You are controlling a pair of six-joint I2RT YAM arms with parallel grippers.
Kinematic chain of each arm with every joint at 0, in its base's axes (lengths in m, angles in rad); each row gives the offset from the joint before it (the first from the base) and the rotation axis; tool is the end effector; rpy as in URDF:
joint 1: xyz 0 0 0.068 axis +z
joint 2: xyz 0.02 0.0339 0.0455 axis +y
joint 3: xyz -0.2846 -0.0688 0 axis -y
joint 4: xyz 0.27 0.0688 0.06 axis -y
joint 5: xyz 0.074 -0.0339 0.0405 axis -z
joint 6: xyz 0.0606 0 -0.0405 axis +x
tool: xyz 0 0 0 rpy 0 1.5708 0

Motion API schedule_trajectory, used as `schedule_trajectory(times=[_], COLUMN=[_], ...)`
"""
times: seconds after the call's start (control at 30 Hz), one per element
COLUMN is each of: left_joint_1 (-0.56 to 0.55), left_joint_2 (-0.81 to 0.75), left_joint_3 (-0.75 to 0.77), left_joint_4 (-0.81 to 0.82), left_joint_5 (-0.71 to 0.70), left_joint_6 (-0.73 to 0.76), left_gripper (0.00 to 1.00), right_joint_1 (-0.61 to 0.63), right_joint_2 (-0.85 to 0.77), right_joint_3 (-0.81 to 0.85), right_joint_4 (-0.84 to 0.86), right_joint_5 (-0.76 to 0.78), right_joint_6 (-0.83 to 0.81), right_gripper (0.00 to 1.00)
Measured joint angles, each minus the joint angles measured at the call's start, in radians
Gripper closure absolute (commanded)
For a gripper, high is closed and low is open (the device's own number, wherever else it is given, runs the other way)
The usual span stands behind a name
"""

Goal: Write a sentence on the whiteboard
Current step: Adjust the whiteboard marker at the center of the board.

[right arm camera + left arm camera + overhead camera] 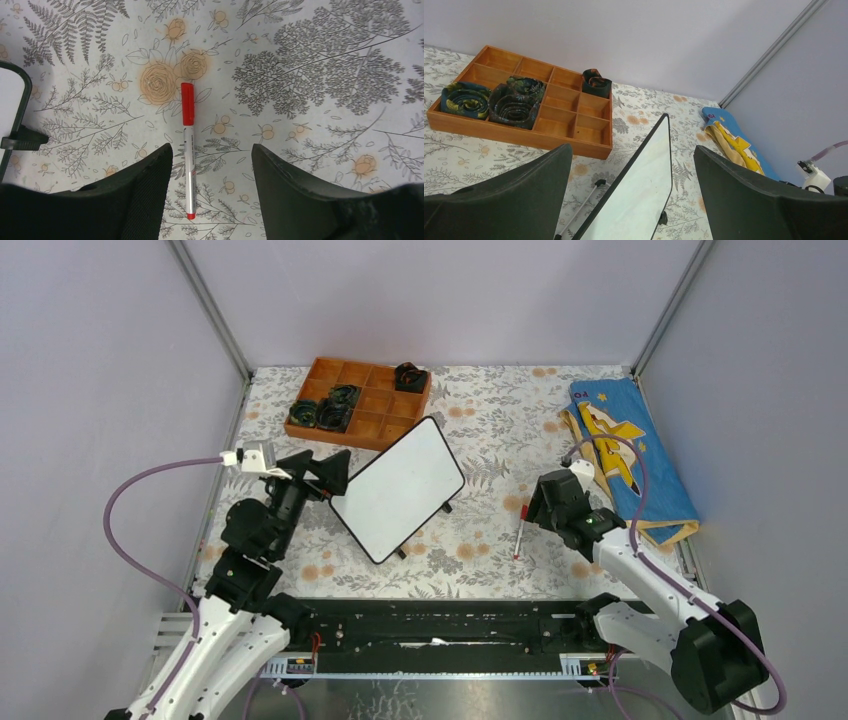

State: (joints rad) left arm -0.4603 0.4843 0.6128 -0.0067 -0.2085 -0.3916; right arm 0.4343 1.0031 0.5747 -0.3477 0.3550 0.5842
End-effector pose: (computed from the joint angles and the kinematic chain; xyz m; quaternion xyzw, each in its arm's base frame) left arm 0.1494 -0.0601 0.3563 -0.0552 0.6615 -0.2449 0.7067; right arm 0.2183 0.0780 0.2042 0.1361 0.8999 0.0435 0.4119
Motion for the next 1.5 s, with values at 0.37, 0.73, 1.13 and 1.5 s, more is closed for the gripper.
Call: schedule_trajectory(times=[0.37, 0.73, 1.13, 1.5], left_joint_1=[-0.005, -0.011, -0.011, -0.013], left_joint_2=[0.006, 0.013, 0.013, 0.013], left_joint_3=[0.0, 0.0, 0.0, 0.0], left_joint_4=[0.0, 0.0, 0.0, 0.0], left_joint_5=[0.006, 0.01, 0.01, 0.009], left_joint_6=[-0.002, -0.002, -0.002, -0.002], left_gripper=[0.01, 0.01, 0.01, 0.01], right_joint_1=[-0.001, -0.001, -0.001, -0.001], right_joint_2=[0.146, 0.277, 0.326, 0.361], right_joint_3=[-0.003, 0.001, 0.016, 0.043], right_joint_4=[0.054, 0.097, 0.115, 0.109], right_joint_5=[-0.123, -0.164, -0.175, -0.177], right_joint_6=[-0.001, -0.005, -0.013, -0.037], right_gripper=[0.41, 0.46, 0.51, 0.55])
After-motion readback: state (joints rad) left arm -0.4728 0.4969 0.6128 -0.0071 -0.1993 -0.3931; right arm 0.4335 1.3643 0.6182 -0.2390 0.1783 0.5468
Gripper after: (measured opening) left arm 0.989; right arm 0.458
